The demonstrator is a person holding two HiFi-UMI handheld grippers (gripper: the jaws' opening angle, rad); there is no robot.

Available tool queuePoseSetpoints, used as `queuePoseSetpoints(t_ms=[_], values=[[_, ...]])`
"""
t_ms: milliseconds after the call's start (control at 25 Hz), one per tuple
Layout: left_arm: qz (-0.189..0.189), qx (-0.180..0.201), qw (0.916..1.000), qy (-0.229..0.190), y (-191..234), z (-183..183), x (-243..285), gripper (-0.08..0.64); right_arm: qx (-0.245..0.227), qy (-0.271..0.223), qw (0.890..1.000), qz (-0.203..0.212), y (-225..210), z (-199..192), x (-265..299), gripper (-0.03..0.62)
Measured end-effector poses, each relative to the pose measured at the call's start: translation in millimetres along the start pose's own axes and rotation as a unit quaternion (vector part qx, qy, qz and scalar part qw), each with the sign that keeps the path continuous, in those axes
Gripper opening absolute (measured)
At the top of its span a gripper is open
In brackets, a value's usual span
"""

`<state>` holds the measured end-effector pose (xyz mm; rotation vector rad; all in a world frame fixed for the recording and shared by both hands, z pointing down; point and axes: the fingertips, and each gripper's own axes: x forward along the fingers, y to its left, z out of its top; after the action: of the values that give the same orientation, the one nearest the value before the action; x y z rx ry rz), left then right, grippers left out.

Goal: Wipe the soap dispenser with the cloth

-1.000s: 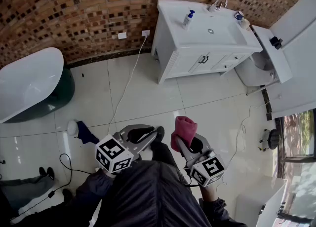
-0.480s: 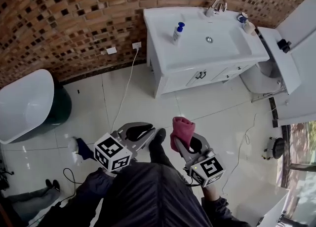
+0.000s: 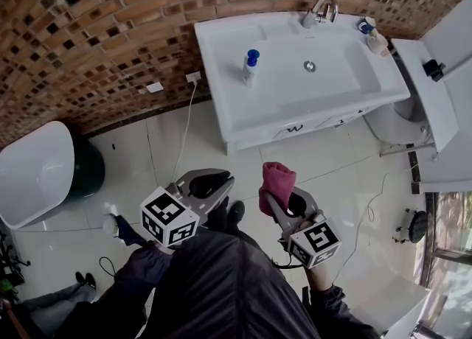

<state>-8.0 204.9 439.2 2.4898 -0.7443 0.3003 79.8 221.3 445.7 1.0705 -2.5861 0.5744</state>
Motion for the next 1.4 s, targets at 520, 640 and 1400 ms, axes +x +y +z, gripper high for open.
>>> queuePoseSetpoints(t_ms=[520, 640, 1400], values=[[0.001, 0.01, 0.9999, 0.006, 128, 75, 70, 0.031, -0.011, 0.042, 0.999, -0.02, -116, 64, 115, 0.091], [-0.005, 0.004, 0.9999, 0.008, 155, 82, 78, 0.031, -0.009, 0.047, 0.999, -0.027, -128, 74, 139, 0.091], [0.032, 0.073, 0.9966, 0.021, 235, 143, 136, 0.055, 0.001, 0.13, 0.992, -0.01, -195, 45, 237, 0.091]])
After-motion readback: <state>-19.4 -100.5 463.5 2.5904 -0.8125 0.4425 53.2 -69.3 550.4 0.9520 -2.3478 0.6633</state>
